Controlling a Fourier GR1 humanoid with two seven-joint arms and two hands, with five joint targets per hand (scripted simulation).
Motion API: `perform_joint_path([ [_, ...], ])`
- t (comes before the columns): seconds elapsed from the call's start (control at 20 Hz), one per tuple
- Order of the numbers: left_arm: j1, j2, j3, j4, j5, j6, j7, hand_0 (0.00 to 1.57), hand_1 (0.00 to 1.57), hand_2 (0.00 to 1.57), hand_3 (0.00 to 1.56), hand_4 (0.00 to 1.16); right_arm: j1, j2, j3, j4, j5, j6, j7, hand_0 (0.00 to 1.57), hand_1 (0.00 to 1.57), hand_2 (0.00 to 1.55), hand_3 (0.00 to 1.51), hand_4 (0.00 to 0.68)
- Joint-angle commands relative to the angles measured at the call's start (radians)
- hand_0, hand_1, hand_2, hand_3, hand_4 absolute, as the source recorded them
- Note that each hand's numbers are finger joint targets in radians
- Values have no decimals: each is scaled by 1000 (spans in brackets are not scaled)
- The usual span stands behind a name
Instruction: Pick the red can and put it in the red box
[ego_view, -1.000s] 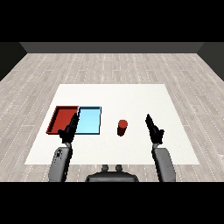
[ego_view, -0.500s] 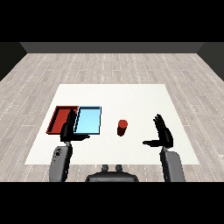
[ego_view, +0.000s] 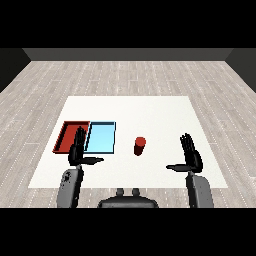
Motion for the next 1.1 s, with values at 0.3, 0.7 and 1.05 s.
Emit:
perform_joint_path([
  [0.3, -40, 5, 9, 68, -21, 4, -41, 0, 0, 0, 0, 0, 8, 19, 1, 27, 45, 26, -38, 0, 0, 0, 0, 0],
  [0.7, -8, -1, 3, 33, -43, 28, -34, 0, 0, 0, 0, 0, -85, 67, 43, -30, 29, -33, 112, 0, 0, 0, 0, 0],
  [1.05, 17, -24, -12, 12, -39, 39, -34, 0, 0, 0, 0, 0, -218, 81, 31, 171, -3, -25, 92, 0, 0, 0, 0, 0],
])
